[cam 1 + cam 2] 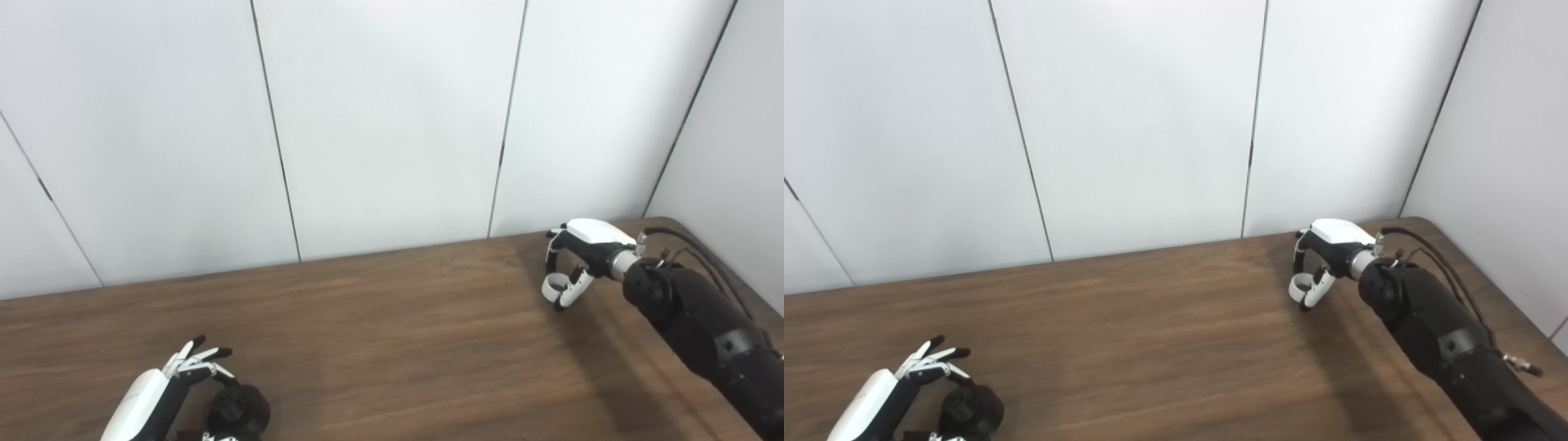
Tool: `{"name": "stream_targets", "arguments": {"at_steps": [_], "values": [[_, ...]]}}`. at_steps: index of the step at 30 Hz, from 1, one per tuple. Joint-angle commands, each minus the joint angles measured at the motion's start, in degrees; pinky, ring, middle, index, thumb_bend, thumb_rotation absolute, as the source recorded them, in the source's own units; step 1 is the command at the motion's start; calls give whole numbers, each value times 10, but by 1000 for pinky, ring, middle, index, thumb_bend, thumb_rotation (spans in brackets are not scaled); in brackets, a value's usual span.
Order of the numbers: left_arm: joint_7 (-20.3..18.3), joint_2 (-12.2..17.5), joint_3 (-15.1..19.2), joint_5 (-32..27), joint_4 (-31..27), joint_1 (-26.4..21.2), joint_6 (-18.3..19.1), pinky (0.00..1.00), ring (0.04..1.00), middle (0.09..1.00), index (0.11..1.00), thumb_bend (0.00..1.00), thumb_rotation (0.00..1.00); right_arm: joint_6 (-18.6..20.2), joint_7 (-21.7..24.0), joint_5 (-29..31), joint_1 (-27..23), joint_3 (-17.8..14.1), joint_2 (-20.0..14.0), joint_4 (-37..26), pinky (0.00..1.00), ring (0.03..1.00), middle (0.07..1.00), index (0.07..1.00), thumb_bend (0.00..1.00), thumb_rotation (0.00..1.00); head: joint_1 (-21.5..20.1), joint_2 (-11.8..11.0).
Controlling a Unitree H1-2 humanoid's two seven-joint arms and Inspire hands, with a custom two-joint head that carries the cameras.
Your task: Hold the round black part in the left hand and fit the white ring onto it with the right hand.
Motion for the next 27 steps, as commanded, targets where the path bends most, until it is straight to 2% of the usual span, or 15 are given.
{"name": "stream_targets", "arguments": {"at_steps": [1, 10, 22, 27], "values": [[11, 6, 5, -6, -22, -8, -13, 1000, 1000, 857, 479, 515, 34, 2, -12, -2, -17, -12, -15, -10, 969, 1000, 929, 480, 522, 123, 0, 0], [14, 5, 2, 2, -12, -12, -14, 1000, 1000, 854, 479, 516, 35, -9, -10, 6, -21, -15, -16, -21, 984, 1000, 939, 479, 522, 122, 7, -2], [23, -1, -8, 7, 28, -26, -27, 1000, 1000, 857, 479, 516, 35, 15, 30, 13, -28, -27, -9, -103, 987, 1000, 954, 479, 524, 125, 23, -9], [31, -3, -13, 18, 40, -30, -34, 1000, 997, 856, 479, 517, 37, -11, 10, 28, -10, -37, 7, -129, 954, 1000, 951, 479, 523, 125, 34, -8]]}}
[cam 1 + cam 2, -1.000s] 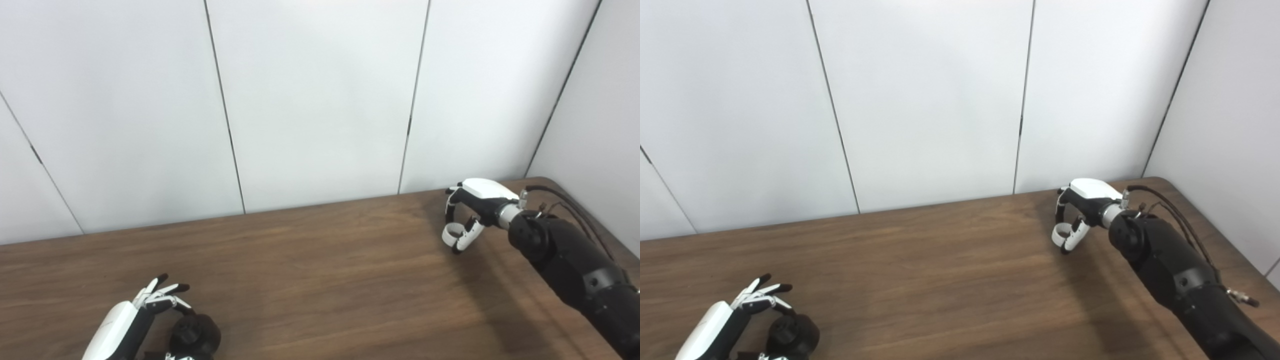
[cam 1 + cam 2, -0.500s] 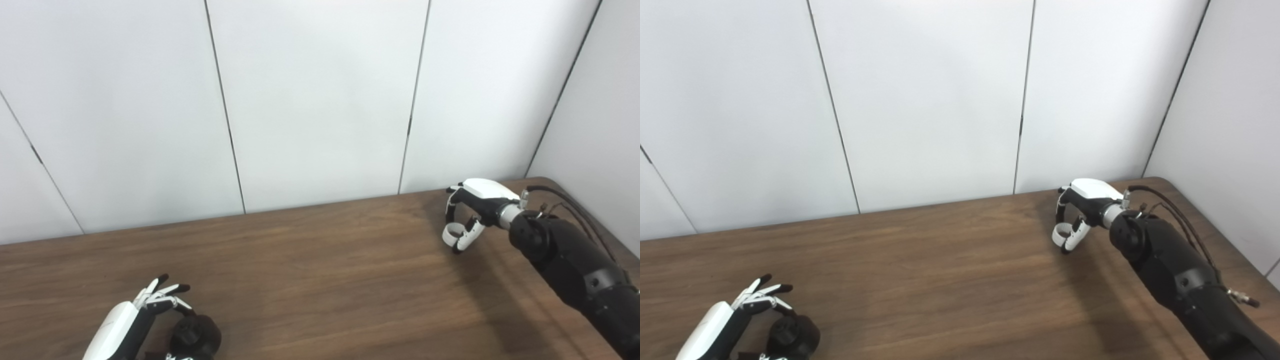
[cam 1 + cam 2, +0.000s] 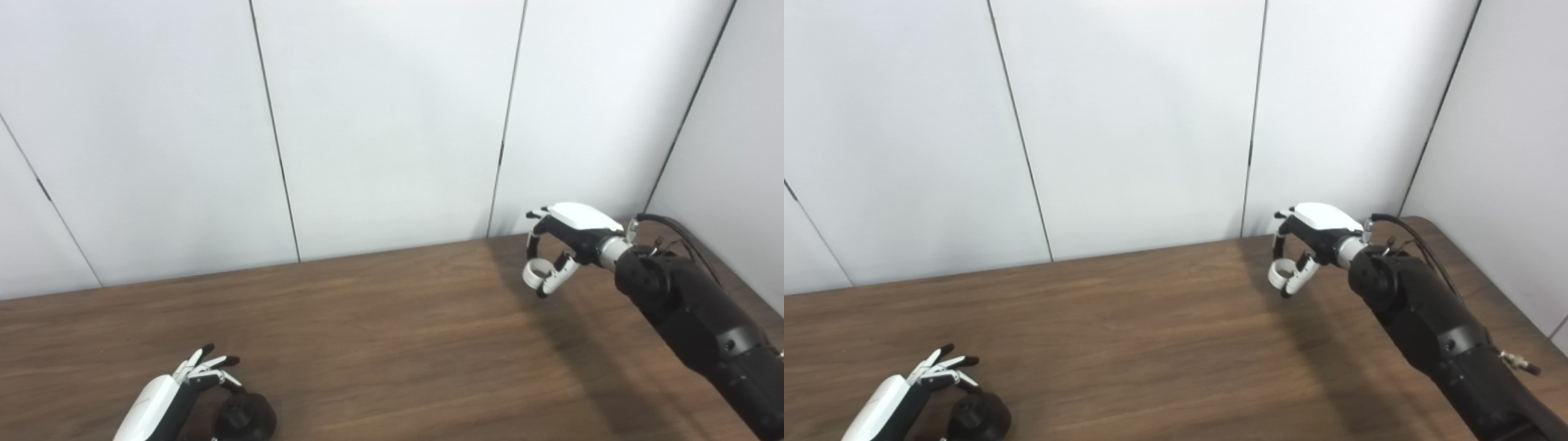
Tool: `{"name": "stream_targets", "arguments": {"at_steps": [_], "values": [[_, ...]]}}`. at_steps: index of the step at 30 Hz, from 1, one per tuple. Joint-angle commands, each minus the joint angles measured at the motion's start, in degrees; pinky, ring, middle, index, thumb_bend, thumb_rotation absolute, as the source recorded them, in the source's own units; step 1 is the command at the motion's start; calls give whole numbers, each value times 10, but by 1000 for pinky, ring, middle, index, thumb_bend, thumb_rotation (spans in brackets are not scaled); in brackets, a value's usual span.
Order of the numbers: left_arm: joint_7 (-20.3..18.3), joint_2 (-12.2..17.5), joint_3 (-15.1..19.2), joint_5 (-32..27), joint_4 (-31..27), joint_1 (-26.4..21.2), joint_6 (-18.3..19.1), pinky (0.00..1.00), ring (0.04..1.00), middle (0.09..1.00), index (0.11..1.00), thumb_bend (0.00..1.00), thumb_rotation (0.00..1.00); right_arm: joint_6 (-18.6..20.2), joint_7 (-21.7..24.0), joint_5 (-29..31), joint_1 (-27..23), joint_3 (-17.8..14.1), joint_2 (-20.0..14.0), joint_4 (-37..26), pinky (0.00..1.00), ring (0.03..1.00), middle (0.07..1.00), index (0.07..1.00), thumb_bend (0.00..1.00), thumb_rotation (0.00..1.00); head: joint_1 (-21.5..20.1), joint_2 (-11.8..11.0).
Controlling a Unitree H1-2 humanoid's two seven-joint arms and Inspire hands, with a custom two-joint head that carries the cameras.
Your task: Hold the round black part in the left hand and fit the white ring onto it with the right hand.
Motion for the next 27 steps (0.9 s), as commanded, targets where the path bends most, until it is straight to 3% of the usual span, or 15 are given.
{"name": "stream_targets", "arguments": {"at_steps": [1, 5, 13, 20, 27], "values": [[19, 3, 1, 5, -4, -19, -16, 1000, 998, 858, 479, 517, 37, -14, -22, 8, -10, -14, 2, -25, 939, 1000, 949, 479, 523, 125, 7, 1], [17, 1, -3, -1, -3, -19, -15, 1000, 1000, 865, 479, 517, 36, -9, -18, 9, 11, -17, 20, -69, 943, 1000, 951, 478, 523, 126, 21, 6], [22, -13, -18, 11, 1, -27, -9, 1000, 1000, 872, 479, 517, 38, -47, 13, 29, 10, -7, 46, -139, 957, 1000, 947, 476, 523, 127, 78, 19], [17, -34, -26, 9, 15, -39, -2, 1000, 1000, 874, 478, 517, 39, -55, 35, 25, -8, 15, 80, -169, 973, 1000, 941, 477, 522, 127, 100, 24], [12, -54, -39, 9, 29, -59, -1, 1000, 1000, 876, 477, 518, 41, -52, 63, 35, -24, 25, 111, -178, 978, 1000, 946, 477, 522, 127, 119, 48]]}}
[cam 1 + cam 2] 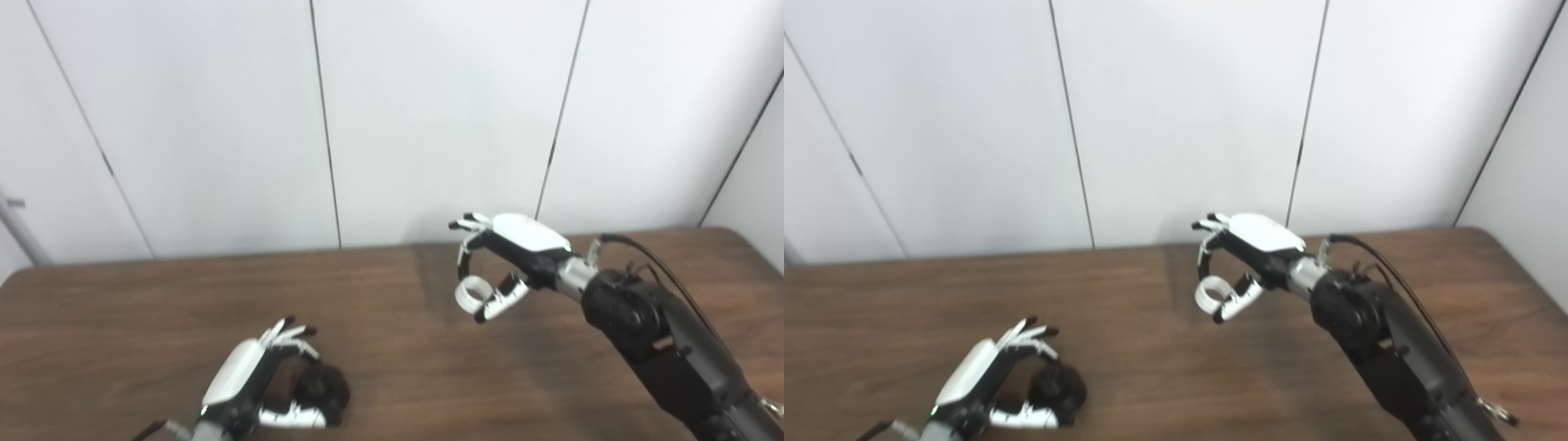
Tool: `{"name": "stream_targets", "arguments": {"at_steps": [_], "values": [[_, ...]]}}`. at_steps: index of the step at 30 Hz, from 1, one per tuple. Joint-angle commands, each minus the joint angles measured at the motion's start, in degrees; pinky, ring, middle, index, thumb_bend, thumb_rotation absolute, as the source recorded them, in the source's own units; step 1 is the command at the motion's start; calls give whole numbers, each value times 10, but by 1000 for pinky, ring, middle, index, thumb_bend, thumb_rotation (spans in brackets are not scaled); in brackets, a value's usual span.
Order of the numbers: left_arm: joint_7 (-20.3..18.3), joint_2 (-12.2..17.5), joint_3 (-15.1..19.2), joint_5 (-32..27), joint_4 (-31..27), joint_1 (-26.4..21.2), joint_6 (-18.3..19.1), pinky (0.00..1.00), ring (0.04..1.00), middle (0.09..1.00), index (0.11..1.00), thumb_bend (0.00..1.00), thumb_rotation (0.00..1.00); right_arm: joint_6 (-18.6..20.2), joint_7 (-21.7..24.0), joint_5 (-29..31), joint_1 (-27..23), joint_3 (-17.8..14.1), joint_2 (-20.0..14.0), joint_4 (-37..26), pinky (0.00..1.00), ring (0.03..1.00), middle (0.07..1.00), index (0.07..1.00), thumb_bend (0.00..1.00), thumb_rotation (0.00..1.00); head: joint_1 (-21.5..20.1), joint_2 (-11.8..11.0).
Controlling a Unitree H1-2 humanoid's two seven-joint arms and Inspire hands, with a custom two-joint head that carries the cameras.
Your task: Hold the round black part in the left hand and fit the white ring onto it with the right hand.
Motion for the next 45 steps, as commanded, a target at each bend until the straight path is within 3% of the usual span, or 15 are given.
{"name": "stream_targets", "arguments": {"at_steps": [1, 9, 20, 29, 36, 45], "values": [[7, -3, -4, 0, -11, -27, 0, 1000, 1000, 877, 477, 518, 41, -9, 0, 7, -41, -6, 1, -23, 977, 1000, 947, 477, 522, 128, 5, 6], [14, -24, -24, 13, 4, -50, 14, 1000, 1000, 881, 477, 518, 44, -38, -2, 13, -48, 7, 28, -5, 949, 1000, 941, 475, 522, 129, 23, 20], [7, -32, -47, 27, -1, -58, 37, 1000, 1000, 885, 478, 519, 45, -34, 18, 18, -51, 25, 66, -15, 974, 1000, 954, 477, 522, 129, 34, 29], [19, -28, -70, 51, 13, -63, 27, 1000, 1000, 883, 477, 520, 45, -40, 19, 7, -49, 43, 95, -14, 942, 1000, 946, 476, 522, 132, 42, 33], [39, -24, -90, 74, 38, -70, 4, 1000, 1000, 874, 477, 520, 46, -42, 21, 14, -44, 50, 106, -12, 979, 1000, 951, 476, 522, 132, 45, 36], [35, -26, -93, 77, 29, -69, 10, 1000, 1000, 878, 477, 519, 48, -41, 30, 22, -34, 57, 117, -23, 967, 1000, 948, 476, 522, 131, 50, 43]]}}
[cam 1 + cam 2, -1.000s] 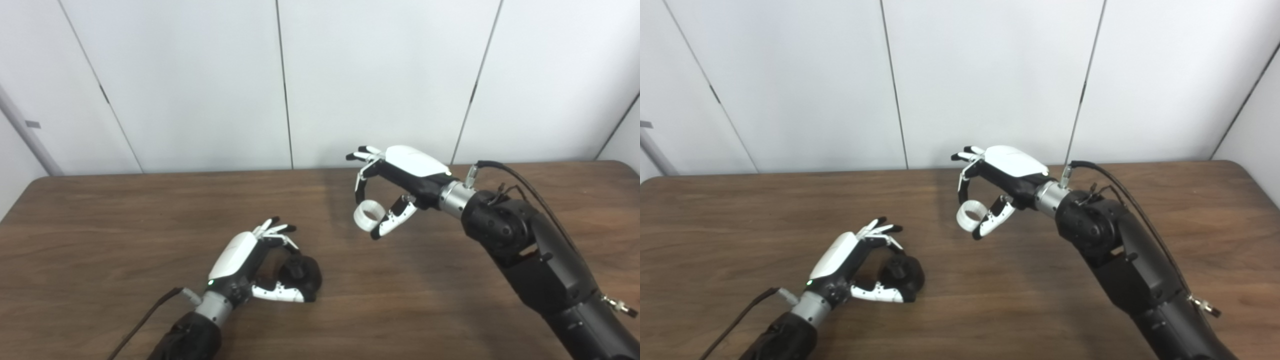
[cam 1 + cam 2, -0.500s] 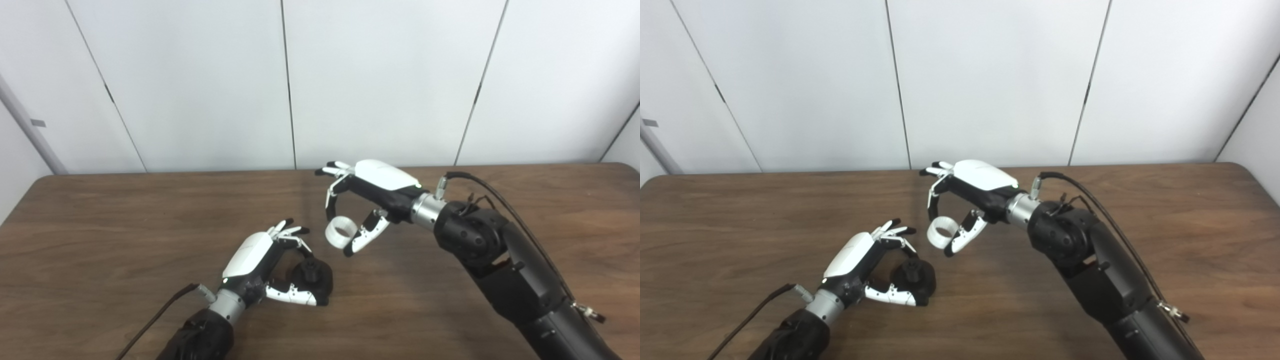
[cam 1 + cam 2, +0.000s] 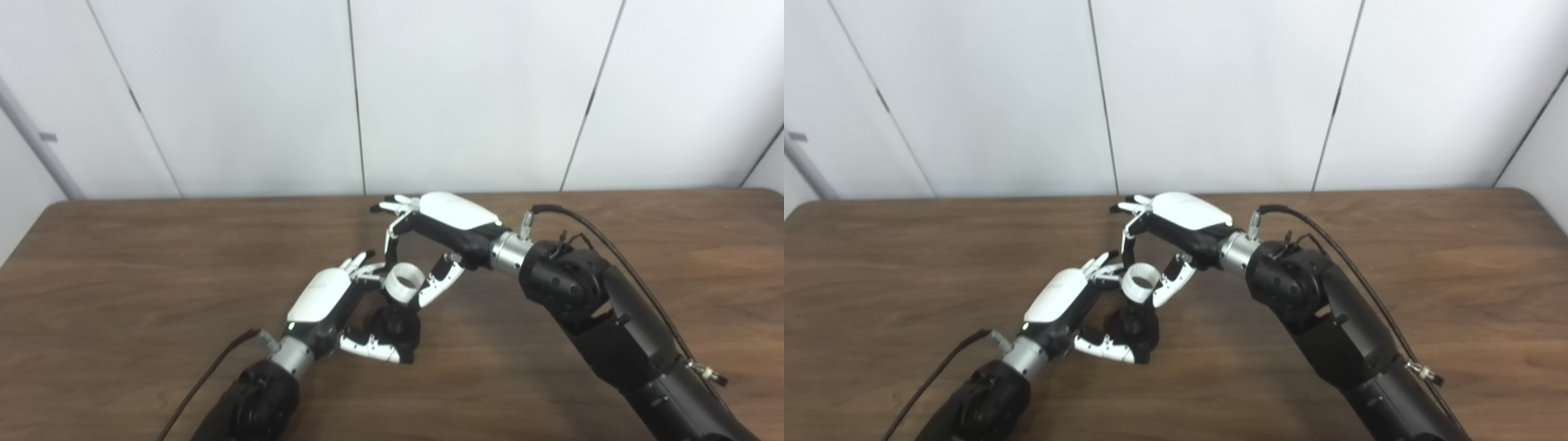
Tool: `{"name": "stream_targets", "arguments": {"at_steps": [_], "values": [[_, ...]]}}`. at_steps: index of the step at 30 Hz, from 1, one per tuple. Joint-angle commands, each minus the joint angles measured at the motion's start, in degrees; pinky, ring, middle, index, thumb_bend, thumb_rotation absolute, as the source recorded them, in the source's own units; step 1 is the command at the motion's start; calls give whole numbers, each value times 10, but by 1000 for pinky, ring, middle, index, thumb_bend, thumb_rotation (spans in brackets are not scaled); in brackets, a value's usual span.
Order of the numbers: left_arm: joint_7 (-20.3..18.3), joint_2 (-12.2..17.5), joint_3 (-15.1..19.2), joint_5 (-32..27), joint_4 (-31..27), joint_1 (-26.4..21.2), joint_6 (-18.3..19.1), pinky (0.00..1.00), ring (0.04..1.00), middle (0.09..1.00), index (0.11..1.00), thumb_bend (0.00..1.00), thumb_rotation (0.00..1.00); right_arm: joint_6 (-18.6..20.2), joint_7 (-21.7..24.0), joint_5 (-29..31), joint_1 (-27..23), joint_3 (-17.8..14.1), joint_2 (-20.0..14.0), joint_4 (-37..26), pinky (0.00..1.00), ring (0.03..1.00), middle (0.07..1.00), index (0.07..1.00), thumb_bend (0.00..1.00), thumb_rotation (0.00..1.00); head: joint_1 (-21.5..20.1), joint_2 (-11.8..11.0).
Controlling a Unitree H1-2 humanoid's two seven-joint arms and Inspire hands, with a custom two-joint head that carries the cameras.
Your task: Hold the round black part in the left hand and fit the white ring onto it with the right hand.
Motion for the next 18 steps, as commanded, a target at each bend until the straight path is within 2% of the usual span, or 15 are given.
{"name": "stream_targets", "arguments": {"at_steps": [1, 8, 18], "values": [[-1, 4, -3, 7, -11, -9, 1, 1000, 1000, 879, 477, 520, 48, -15, -6, 11, -18, -3, 6, -21, 965, 1000, 948, 476, 522, 131, 1, 1], [0, 6, -4, 9, -14, -9, 0, 1000, 1000, 875, 477, 520, 48, -27, -7, 22, -5, 5, 12, -14, 936, 1000, 946, 475, 522, 132, 2, 6], [-7, 8, -3, 8, -18, -10, 5, 1000, 1000, 878, 477, 520, 47, -16, 4, 17, 14, 10, 16, -27, 949, 1000, 944, 475, 522, 132, -4, 8]]}}
